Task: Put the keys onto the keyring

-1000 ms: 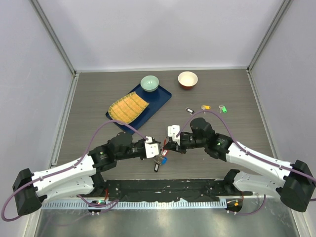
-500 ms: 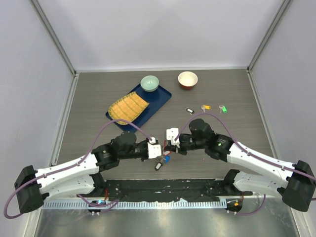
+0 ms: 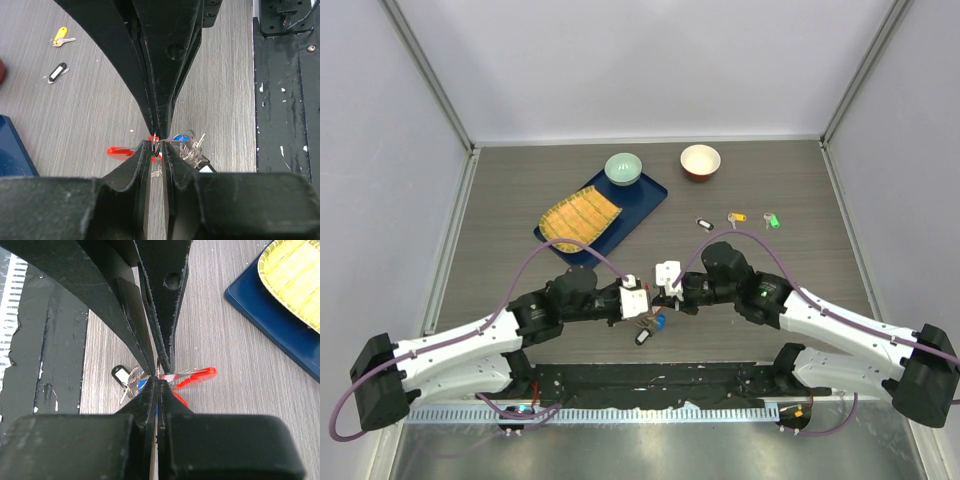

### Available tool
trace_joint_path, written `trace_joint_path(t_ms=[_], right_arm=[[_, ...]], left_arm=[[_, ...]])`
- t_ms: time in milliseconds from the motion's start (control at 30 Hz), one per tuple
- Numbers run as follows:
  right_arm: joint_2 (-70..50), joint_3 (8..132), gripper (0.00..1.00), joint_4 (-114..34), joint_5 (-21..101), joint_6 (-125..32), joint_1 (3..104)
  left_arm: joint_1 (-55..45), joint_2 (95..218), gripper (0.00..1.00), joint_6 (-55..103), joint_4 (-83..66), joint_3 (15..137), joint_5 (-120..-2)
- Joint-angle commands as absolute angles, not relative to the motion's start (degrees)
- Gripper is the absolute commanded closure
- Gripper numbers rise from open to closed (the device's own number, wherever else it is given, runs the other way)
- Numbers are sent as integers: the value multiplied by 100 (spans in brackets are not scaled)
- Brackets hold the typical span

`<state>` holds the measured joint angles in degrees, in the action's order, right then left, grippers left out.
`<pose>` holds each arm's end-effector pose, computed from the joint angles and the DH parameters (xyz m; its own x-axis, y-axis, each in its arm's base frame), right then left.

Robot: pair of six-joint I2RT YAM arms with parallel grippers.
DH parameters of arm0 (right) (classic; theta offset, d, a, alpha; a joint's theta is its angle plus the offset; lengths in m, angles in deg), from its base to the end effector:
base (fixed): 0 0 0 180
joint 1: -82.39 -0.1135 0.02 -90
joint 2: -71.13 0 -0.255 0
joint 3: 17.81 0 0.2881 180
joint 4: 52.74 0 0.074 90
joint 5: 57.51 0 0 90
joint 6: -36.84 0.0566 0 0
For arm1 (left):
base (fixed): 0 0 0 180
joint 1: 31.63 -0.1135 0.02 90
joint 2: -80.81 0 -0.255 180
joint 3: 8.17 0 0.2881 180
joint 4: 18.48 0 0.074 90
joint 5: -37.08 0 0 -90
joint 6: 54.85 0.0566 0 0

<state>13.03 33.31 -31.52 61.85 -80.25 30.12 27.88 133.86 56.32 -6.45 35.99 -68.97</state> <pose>0.1493 0.2384 0.2367 0.1769 -0.4200 -0.8901 -0.9808 0.0004 -0.1951 0.1242 -0.2417 0.2269 0.1774 0.3827 -0.9067 0.9599 0.1361 0.2453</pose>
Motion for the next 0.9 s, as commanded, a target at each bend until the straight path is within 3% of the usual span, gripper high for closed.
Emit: trace_joint_path(t_ms=[0, 267, 367, 433, 533, 633, 700, 733, 867], right_arm=[[1471, 3631, 99, -3377, 6105, -8102, 2940], [1462, 3640, 99, -3351, 6053, -8111, 2878], [1462, 3631, 99, -3368, 6044, -8111, 2869], [1462, 3631, 99, -3359, 6026, -8102, 2869], [1515, 3605, 96, -3386, 5974, -8076, 2869], [1620, 3579, 80, -3421, 5781, -7874, 2869], [1769, 3535, 64, -3500, 5561, -7549, 2869], [1813, 3526, 49, -3491, 5456, -7418, 2869], [1972, 3578, 34, -3553, 4614, -6758, 2904]], left_arm=[[2796, 13416, 82, 5484, -980, 3830, -6839], [2796, 13460, 84, 5405, -1015, 3848, -6786], [2796, 13460, 89, 5396, -1024, 3848, -6777], [2796, 13486, 99, 5396, -1015, 3856, -6768], [2796, 13512, 100, 5422, -997, 3865, -6742], [2796, 13460, 100, 5387, -1216, 3725, -6689], [2796, 13416, 100, 5378, -1418, 3567, -6575], [2796, 13407, 100, 5491, -1367, 3558, -6375], [2796, 13293, 100, 5729, -1146, 3479, -5960]])
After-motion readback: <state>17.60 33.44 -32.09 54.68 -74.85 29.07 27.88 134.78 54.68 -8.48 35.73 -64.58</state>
